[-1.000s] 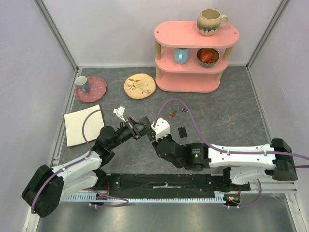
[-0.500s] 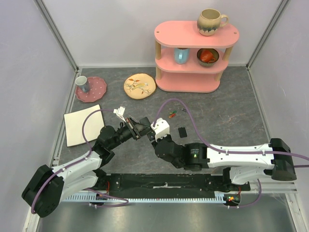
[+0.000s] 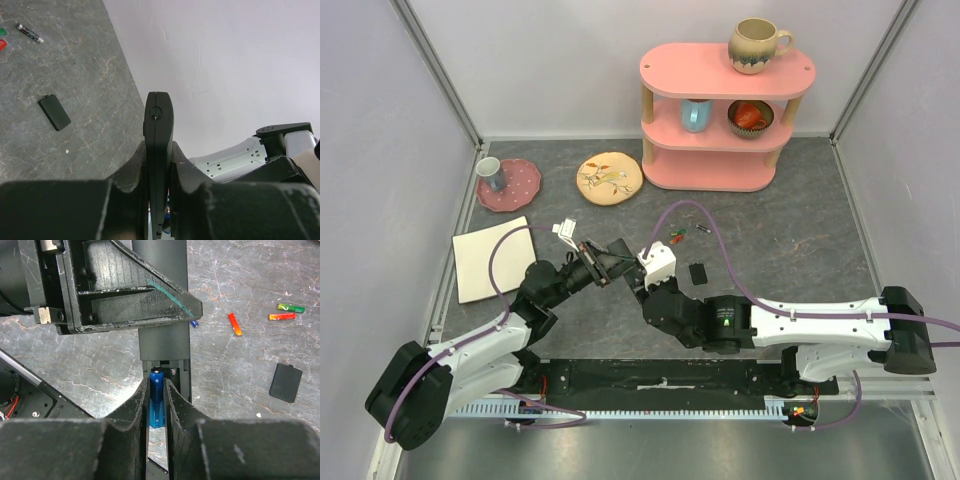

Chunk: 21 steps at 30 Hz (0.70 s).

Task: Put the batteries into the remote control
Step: Load the battery into the remote control.

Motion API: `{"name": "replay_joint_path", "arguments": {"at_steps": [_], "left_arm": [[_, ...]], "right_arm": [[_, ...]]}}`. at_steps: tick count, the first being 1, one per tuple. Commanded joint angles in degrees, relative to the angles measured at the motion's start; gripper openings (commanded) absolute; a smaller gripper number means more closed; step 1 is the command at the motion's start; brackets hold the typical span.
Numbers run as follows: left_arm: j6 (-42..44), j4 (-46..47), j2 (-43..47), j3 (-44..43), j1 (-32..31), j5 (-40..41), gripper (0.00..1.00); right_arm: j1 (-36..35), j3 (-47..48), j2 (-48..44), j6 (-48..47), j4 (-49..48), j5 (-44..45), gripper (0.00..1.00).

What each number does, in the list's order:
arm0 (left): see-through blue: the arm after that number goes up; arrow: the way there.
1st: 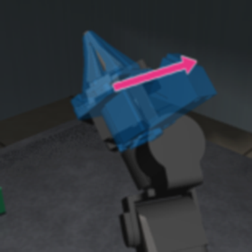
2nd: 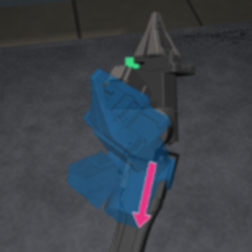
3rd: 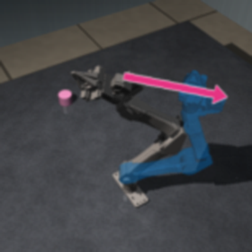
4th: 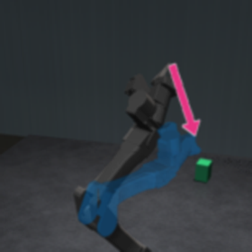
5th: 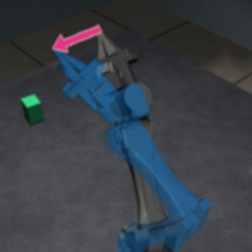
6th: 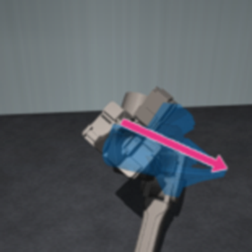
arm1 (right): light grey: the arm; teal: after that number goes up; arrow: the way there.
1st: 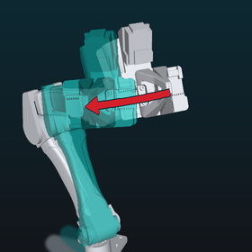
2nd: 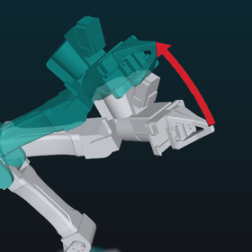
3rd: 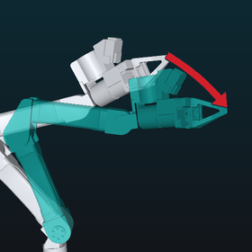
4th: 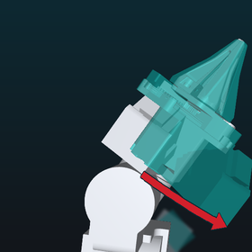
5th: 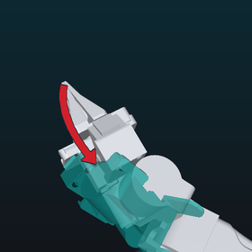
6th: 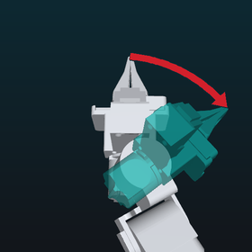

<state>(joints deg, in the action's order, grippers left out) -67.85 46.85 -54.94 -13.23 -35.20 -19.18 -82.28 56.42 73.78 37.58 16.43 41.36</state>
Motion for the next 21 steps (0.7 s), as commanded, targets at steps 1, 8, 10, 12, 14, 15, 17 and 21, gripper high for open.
{"name": "replay_joint_path", "arguments": {"at_steps": [1,8,10,12,14,15,17,21], "left_arm": [[-4.04,9.75,1.85,-2.32,0.22,3.09,0.02],[-4.22,9.58,2.20,-1.80,0.22,2.92,0.02],[-4.30,9.58,2.12,-1.79,0.22,2.83,0.02],[-4.30,9.49,2.20,-1.79,0.22,2.83,0.02],[-4.22,9.31,2.03,-1.79,0.22,2.66,0.02],[-4.22,9.14,2.03,-1.79,0.22,2.66,0.02],[-4.30,9.05,1.94,-1.88,0.22,2.66,0.02],[-4.13,8.87,1.68,-1.88,0.22,2.66,0.02]], "right_arm": [[-1.04,1.32,0.66,2.76,0.10,-0.32,0.21],[-0.86,2.20,1.19,2.32,0.10,1.88,0.25],[-0.86,2.20,1.11,2.32,0.18,2.67,0.25],[-0.78,2.20,0.76,2.32,0.18,3.19,0.20],[-0.78,2.20,0.40,2.23,0.01,4.07,0.10],[-0.78,2.11,-0.21,1.62,-0.16,4.25,0.06],[-0.78,2.29,-0.65,1.18,-0.43,4.87,0.00],[-0.78,2.81,-1.96,-0.14,-0.43,4.78,0.00]]}}
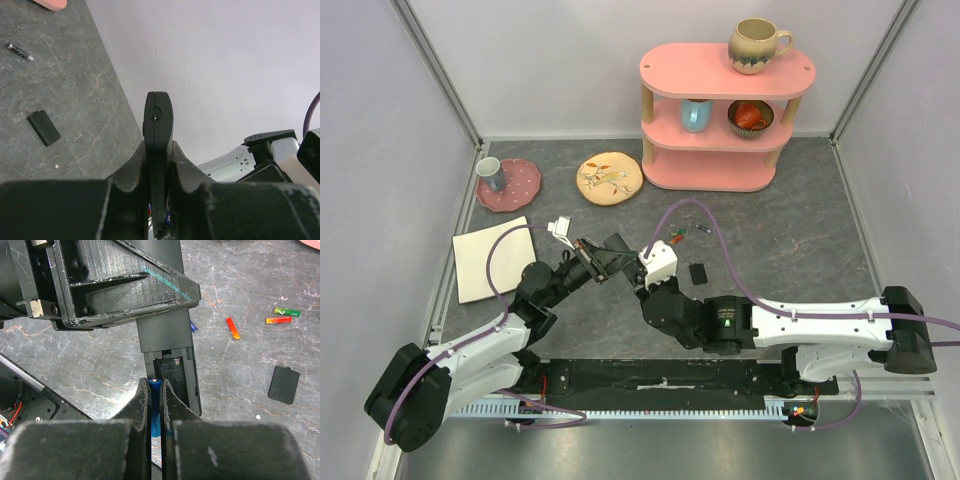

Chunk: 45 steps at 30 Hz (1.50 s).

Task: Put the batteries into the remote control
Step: Load the battery into the remote control.

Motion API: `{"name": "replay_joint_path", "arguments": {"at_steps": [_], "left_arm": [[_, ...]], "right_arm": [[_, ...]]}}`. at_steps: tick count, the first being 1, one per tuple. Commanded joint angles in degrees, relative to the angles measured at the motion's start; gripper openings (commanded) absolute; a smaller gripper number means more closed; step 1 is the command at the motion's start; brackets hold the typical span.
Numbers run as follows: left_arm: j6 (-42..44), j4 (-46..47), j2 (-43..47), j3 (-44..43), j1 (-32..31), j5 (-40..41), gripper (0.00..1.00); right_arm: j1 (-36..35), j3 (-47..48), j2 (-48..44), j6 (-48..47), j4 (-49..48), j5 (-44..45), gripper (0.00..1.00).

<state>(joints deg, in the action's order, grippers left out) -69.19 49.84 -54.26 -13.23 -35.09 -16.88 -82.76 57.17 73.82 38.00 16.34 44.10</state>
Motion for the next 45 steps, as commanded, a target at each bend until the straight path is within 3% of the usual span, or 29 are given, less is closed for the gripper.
{"name": "replay_joint_path", "arguments": {"at_steps": [1,11,18,29,45], "left_arm": [[-2.71,5.62,1.09,-1.88,0.11,0.36,0.02],[-3.58,3.15,0.38,-2.41,0.11,0.54,0.02],[-9.90,4.21,-2.25,-3.29,0.11,-0.78,0.02],[-14.39,2.28,-3.04,-3.11,0.11,-0.69,0.02],[-15.45,-0.36,-4.28,-4.70,0.11,-3.68,0.02]], "right_arm": [[-0.38,2.16,-2.62,-1.08,-0.34,1.87,0.00],[-0.30,0.05,-11.33,-9.50,-5.08,2.66,0.00],[-0.30,-7.32,-13.00,-15.41,-21.14,3.45,0.00],[-0.30,-10.50,-12.65,-14.97,-26.53,6.97,0.00],[-0.30,-10.76,-7.55,-13.39,-25.57,5.65,0.00]]}}
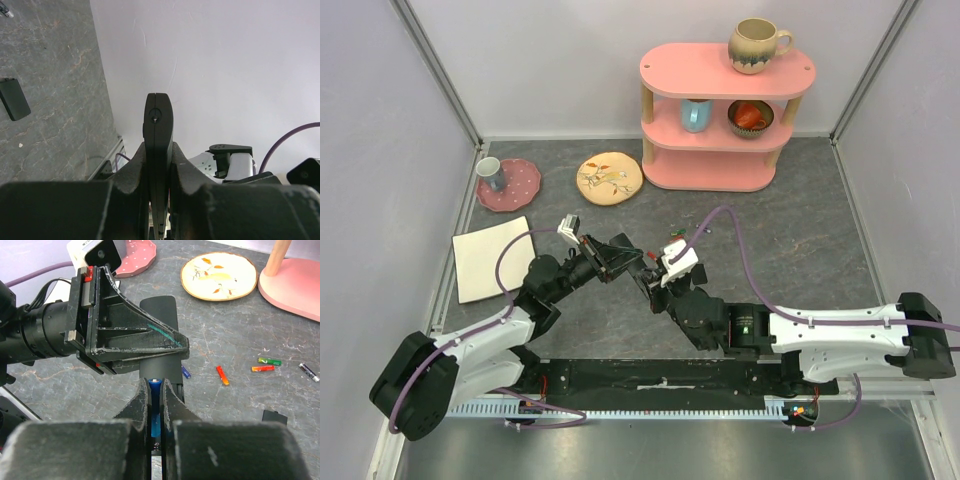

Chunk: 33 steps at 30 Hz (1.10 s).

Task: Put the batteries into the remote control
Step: Load the battery into the remote control.

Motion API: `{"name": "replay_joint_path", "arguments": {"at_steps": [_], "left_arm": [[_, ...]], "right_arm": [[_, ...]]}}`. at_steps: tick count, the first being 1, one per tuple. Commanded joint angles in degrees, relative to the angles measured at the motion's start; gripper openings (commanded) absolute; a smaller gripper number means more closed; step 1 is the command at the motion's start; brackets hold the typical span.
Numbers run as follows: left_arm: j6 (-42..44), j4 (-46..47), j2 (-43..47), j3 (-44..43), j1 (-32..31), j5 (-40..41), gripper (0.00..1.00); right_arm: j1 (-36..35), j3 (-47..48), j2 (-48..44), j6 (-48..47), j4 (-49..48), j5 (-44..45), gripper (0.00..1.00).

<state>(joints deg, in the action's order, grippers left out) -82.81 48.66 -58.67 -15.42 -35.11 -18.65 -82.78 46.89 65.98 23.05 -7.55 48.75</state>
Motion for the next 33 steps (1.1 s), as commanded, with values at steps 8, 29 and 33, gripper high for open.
{"name": "replay_joint_path", "arguments": {"at_steps": [8,29,33], "left_arm": [[-1.57,0.90,0.23,-2.95,0.04,-2.18,0.02],[2.30,-1.56,4.01,-3.13,0.13,-0.07,0.02],[2.56,-1.99,4.36,-2.86,0.04,-0.06,0.02]], "right_arm": [[-0.27,-1.45,0.82,2.53,-0.98,1.26,0.00],[-0.27,4.87,3.98,9.64,13.44,-6.83,0.16],[-0.36,5.05,3.72,10.44,14.23,-6.13,0.24]]}}
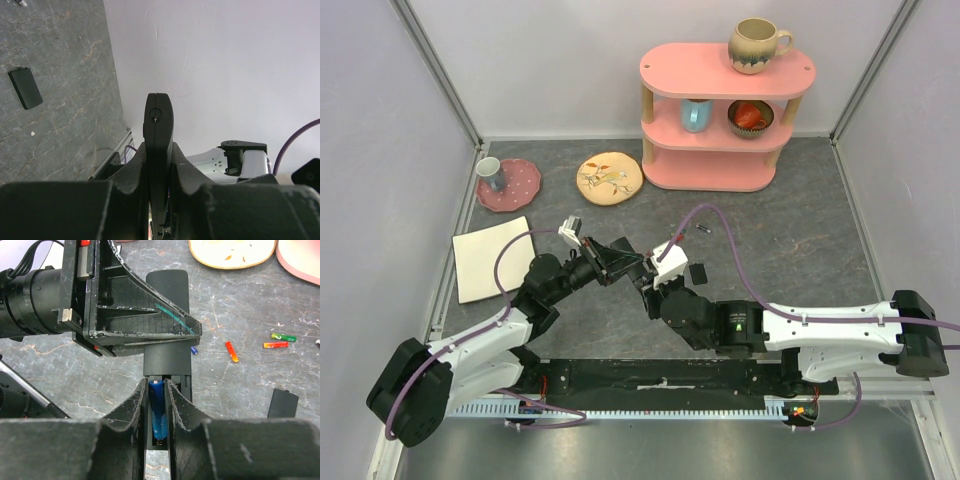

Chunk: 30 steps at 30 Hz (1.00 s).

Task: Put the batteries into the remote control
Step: Load the battery into the remote control.

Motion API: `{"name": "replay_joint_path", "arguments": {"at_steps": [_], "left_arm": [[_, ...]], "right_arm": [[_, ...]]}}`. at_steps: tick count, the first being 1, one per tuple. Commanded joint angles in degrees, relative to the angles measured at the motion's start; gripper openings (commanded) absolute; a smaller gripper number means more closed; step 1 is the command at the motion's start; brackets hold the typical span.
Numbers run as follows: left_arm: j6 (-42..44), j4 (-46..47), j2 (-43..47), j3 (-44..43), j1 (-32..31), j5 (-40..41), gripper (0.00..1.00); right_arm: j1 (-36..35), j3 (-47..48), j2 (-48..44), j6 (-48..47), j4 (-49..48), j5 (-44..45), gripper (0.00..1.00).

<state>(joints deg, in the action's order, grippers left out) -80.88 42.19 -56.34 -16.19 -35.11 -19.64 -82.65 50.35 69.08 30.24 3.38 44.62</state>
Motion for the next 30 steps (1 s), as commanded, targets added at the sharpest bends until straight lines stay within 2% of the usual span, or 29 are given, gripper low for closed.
{"name": "replay_joint_path", "arguments": {"at_steps": [1,8,18,30], "left_arm": [[0.64,4.56,2.11,-2.01,0.13,1.00,0.02],[0.90,4.12,2.11,-1.74,0.04,1.09,0.02],[1.16,4.48,1.40,-1.39,0.04,1.01,0.02],[1.69,4.83,1.93,-0.34,0.13,1.27,0.02]], "right_arm": [[-0.49,1.77,0.44,3.33,3.30,-1.73,0.25],[-0.40,3.00,0.44,3.51,4.36,-0.24,0.33],[-0.49,6.95,1.14,2.90,5.67,2.14,0.52],[-0.40,11.26,-2.18,1.14,7.96,2.84,0.61]]}}
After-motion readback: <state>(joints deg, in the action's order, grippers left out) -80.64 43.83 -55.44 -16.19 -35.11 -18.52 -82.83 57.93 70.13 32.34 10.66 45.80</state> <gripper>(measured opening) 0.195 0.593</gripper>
